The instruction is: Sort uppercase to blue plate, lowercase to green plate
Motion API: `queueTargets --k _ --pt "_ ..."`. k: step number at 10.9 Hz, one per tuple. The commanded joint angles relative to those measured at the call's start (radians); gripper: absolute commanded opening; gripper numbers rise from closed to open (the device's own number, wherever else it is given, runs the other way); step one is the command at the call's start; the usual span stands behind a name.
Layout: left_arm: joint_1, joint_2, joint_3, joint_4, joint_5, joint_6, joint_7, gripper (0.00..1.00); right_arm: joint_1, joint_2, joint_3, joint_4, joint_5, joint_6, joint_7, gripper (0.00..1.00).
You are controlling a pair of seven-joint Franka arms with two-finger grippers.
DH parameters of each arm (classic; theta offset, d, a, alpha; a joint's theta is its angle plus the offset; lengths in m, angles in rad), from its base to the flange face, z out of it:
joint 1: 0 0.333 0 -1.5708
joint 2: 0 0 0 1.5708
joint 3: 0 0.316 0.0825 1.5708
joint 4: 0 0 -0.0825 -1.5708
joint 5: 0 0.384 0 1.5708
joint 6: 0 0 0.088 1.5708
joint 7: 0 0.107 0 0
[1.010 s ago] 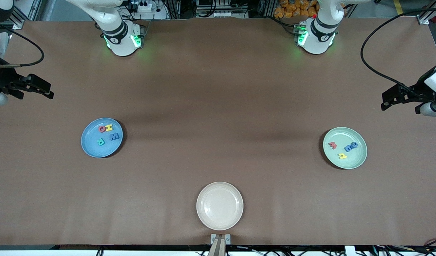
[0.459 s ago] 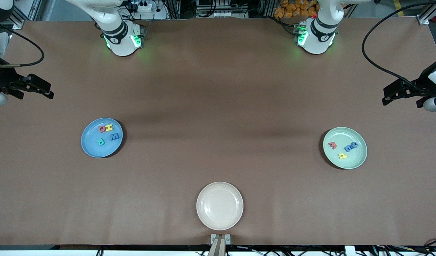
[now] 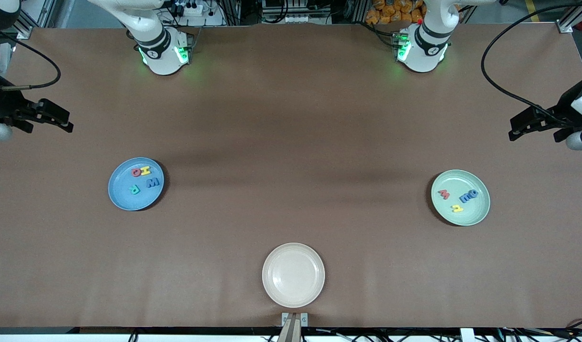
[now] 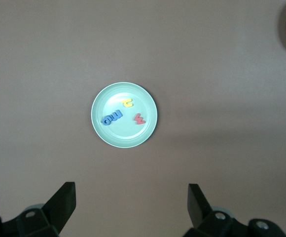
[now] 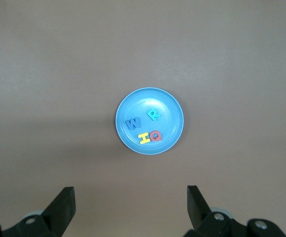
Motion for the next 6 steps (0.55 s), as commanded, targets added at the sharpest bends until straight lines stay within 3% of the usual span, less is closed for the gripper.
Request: queueTargets --k 1,6 --pt "-0.006 0.005 0.017 0.014 -0.014 -0.021 -0.013 1.0 -0.009 -0.005 0.005 0.002 0.005 -0.003 0.01 1.0" --pt "0.001 0.017 0.017 0.029 -0.017 -0.019 -0.016 1.0 -0.003 -0.005 0.006 0.004 0.005 -0.006 0.011 1.0"
